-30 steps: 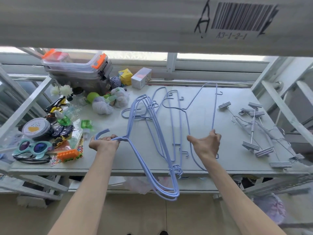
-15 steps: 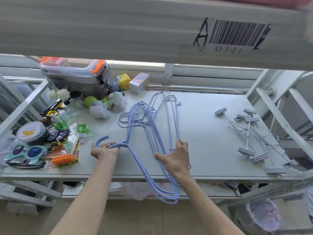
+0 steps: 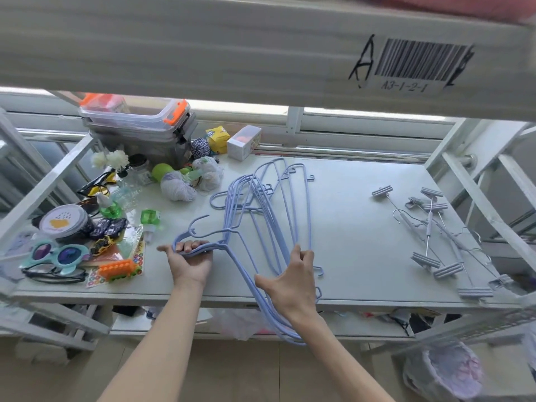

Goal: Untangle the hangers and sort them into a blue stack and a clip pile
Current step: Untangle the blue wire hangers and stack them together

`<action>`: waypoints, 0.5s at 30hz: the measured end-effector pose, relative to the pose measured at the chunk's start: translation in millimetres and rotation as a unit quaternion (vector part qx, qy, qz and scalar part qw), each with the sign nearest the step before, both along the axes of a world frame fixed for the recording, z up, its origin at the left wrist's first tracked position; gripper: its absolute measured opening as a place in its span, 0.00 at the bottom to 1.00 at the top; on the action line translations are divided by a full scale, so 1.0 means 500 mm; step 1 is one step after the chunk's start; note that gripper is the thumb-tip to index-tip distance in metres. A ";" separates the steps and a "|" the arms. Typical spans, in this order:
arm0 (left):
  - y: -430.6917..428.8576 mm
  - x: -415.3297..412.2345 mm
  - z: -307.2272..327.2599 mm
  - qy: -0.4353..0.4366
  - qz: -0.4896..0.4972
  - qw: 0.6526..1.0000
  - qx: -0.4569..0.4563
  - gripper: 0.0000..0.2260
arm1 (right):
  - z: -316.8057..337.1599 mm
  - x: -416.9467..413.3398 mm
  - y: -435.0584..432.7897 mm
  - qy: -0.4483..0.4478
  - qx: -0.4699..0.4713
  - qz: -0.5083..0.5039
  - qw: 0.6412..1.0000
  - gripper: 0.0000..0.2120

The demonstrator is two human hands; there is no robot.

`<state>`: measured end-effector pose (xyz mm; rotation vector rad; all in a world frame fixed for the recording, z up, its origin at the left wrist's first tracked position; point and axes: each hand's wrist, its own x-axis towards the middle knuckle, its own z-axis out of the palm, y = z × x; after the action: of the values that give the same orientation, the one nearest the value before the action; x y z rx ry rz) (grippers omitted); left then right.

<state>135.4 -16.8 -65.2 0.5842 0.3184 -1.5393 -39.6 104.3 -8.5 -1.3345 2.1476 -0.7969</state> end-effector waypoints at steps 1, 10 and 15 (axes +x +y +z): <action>0.003 0.002 -0.001 0.002 -0.004 1.000 -0.006 0.30 | 0.000 0.003 0.001 0.003 0.003 0.002 1.000 0.53; 0.015 0.010 -0.016 -0.028 -0.048 0.995 -0.082 0.28 | 0.000 0.022 0.019 -0.003 0.006 0.020 1.000 0.51; 0.022 0.029 -0.045 -0.060 -0.090 0.982 -0.152 0.20 | -0.003 0.019 0.027 0.002 0.003 0.039 0.999 0.53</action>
<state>149.6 -5.9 -87.9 0.4703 -0.0654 -1.6782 -29.9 117.7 -10.2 -1.4085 2.0848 -0.7564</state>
